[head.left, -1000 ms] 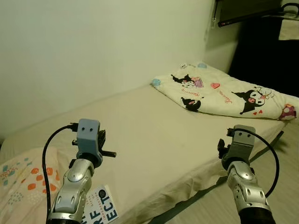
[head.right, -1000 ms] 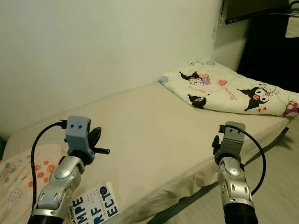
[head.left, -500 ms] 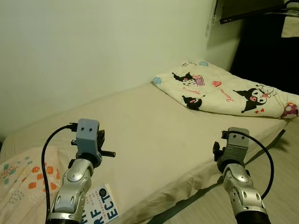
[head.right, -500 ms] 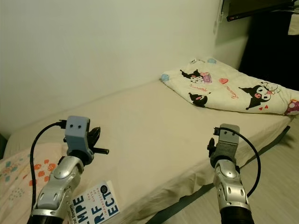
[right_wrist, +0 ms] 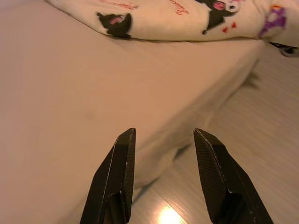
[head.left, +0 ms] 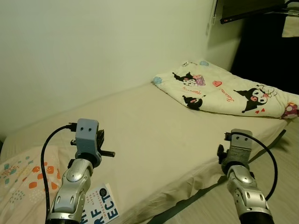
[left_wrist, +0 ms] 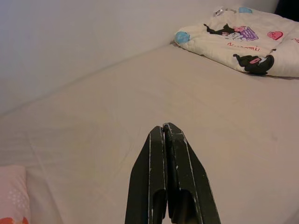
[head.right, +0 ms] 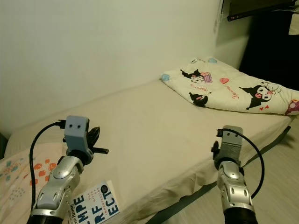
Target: Clean up the room
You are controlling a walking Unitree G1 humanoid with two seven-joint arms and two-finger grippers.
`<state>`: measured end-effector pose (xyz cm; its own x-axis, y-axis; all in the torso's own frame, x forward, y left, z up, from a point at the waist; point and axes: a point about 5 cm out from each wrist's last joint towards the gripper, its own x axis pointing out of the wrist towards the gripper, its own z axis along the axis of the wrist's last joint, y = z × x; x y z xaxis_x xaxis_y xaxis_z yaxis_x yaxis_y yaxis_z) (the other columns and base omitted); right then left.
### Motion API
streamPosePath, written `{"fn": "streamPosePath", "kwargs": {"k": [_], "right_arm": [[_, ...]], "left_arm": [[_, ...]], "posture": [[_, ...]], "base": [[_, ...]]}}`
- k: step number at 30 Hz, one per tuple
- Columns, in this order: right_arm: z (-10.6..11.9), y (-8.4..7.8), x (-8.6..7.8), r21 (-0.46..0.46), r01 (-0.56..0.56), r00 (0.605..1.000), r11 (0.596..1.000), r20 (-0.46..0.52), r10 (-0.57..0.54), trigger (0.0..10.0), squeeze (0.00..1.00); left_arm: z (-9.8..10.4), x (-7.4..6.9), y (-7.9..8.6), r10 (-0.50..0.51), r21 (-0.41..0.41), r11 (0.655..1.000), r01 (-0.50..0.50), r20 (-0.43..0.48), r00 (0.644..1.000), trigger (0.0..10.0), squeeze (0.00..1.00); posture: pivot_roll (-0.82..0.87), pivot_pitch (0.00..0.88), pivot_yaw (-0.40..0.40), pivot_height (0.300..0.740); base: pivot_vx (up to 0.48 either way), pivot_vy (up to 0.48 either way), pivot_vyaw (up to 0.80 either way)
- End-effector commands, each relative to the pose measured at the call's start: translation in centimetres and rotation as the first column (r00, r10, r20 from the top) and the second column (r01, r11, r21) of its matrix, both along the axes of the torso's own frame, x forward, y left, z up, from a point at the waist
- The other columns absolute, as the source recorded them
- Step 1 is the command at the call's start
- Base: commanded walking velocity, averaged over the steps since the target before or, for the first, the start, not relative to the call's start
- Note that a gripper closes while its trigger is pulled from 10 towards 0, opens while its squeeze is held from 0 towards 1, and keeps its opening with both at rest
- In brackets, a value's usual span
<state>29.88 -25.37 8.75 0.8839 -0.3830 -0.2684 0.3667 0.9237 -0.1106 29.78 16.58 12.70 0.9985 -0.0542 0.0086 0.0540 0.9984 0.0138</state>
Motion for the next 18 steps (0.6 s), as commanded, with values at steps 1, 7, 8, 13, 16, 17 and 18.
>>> {"fn": "streamPosePath", "kwargs": {"k": [1,7,8,13,16,17,18], "right_arm": [[-0.2,-0.2,-0.4,-0.005,0.02,1.0,1.0,-0.017,-0.02,10.0,0.0],[-0.4,-1.3,-1.2,-0.073,0.138,0.988,0.988,-0.064,-0.143,10.0,0.0],[-0.4,-1.3,-1.2,-0.073,0.138,0.988,0.988,-0.064,-0.143,10.0,0.0],[-0.9,-1.9,-2.0,-0.023,0.236,0.968,0.972,-0.081,-0.237,10.0,0.0],[-0.9,-2.1,-2.2,-0.027,0.253,0.963,0.967,-0.086,-0.254,10.0,0.0],[-0.9,-2.1,-2.2,-0.025,0.262,0.961,0.965,-0.09,-0.263,10.0,0.0],[-0.9,-2.1,-2.3,-0.01,0.279,0.955,0.96,-0.103,-0.279,10.0,0.0]], "left_arm": [[0.0,-0.1,0.4,0.003,0.016,1.0,-0.003,-0.005,1.0,10.0,0.0],[0.0,0.0,0.3,-0.001,0.016,1.0,0.001,-0.005,1.0,10.0,0.0],[0.0,0.0,0.3,-0.001,0.016,1.0,0.001,-0.005,1.0,10.0,0.0],[0.0,-0.1,0.4,-0.002,0.019,1.0,0.002,-0.005,1.0,10.0,0.0],[0.0,-0.1,0.4,-0.003,0.02,1.0,0.003,-0.005,1.0,10.0,0.0],[0.0,-0.1,0.4,-0.002,0.019,1.0,0.003,-0.004,1.0,10.0,0.0],[0.0,-0.1,0.4,-0.002,0.018,1.0,0.002,-0.004,1.0,10.0,0.0]], "posture": [[-0.1,0.047,0.028,0.732],[-0.1,0.046,0.027,0.732],[-0.1,0.046,0.027,0.732],[-0.1,0.045,0.025,0.732],[-0.1,0.042,0.024,0.732],[-0.1,0.042,0.024,0.732],[-0.1,0.042,0.024,0.732]], "base": [[0.0,0.0,0.0],[0.0,0.0,0.0],[0.0,0.0,0.0],[0.0,0.0,0.0],[0.0,0.0,0.0],[0.0,0.0,0.0],[0.0,0.0,0.0]]}}
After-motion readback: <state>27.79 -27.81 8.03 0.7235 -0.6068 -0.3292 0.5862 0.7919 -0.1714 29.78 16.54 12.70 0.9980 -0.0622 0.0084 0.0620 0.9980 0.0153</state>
